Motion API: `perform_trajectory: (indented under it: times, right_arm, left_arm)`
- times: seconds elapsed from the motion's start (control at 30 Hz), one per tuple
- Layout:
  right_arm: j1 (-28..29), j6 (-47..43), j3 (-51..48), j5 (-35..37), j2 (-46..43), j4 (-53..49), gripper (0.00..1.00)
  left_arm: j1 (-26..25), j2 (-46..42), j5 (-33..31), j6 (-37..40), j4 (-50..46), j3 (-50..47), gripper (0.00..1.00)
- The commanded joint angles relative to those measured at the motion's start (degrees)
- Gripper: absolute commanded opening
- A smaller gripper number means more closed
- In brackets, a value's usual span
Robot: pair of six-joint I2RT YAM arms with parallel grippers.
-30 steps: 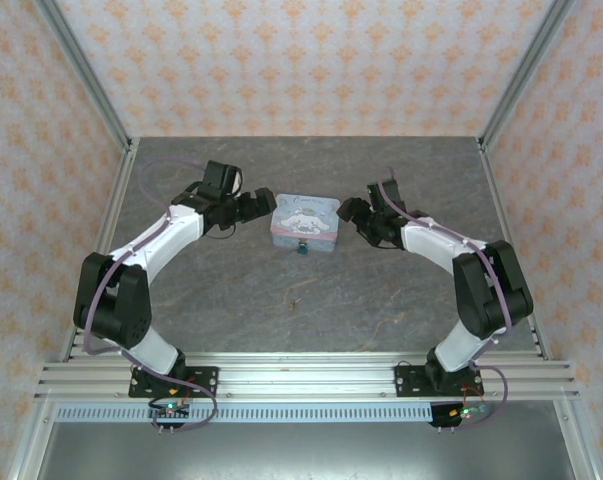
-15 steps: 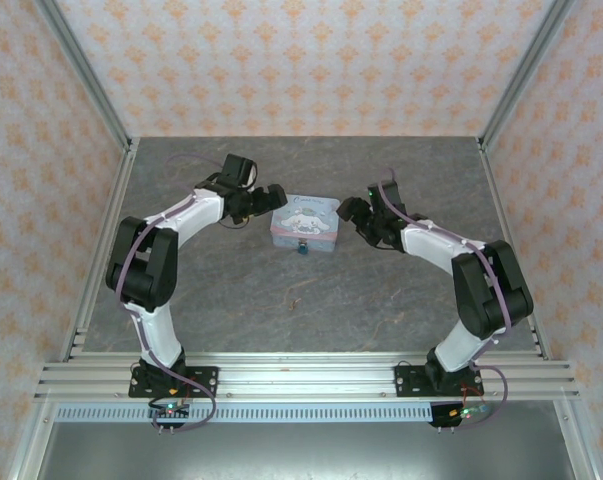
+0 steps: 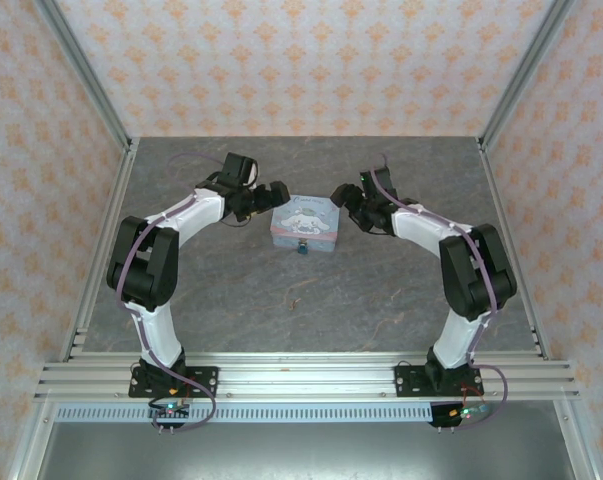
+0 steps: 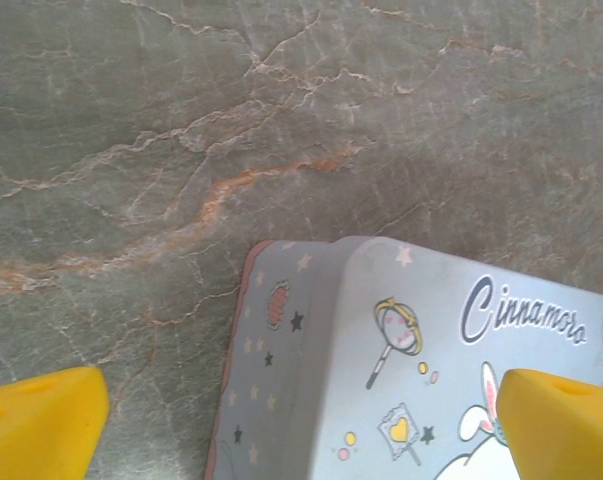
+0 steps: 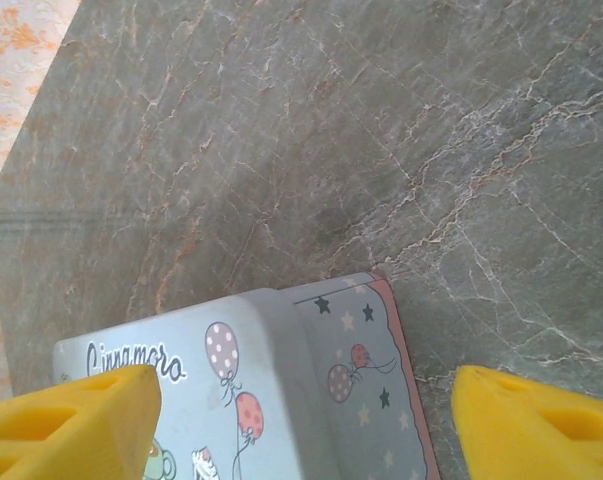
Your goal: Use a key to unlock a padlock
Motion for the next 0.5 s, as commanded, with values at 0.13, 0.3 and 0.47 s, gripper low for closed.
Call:
perform_trajectory:
  times: [0.13, 0.3, 0.47]
  right_arm:
    - [0.8, 2.4, 2.6, -1.1, 2.4, 0.7, 0.72]
    - [1.6, 2.9, 1.5, -1.9, 1.9, 1.9, 0.67]
    - [2.4, 2.8, -0.5, -3.7, 0.9, 3.5, 0.58]
  left_arm:
    - [-2.0, 0.4, 2.4, -2.7, 3.3, 1.6, 1.00]
    - [-4.1, -0.8, 2.3, -3.3, 4.7, -0.7, 1.00]
    - [-5.7, -3.0, 1.9, -4.6, 7.2, -4.8, 1.00]
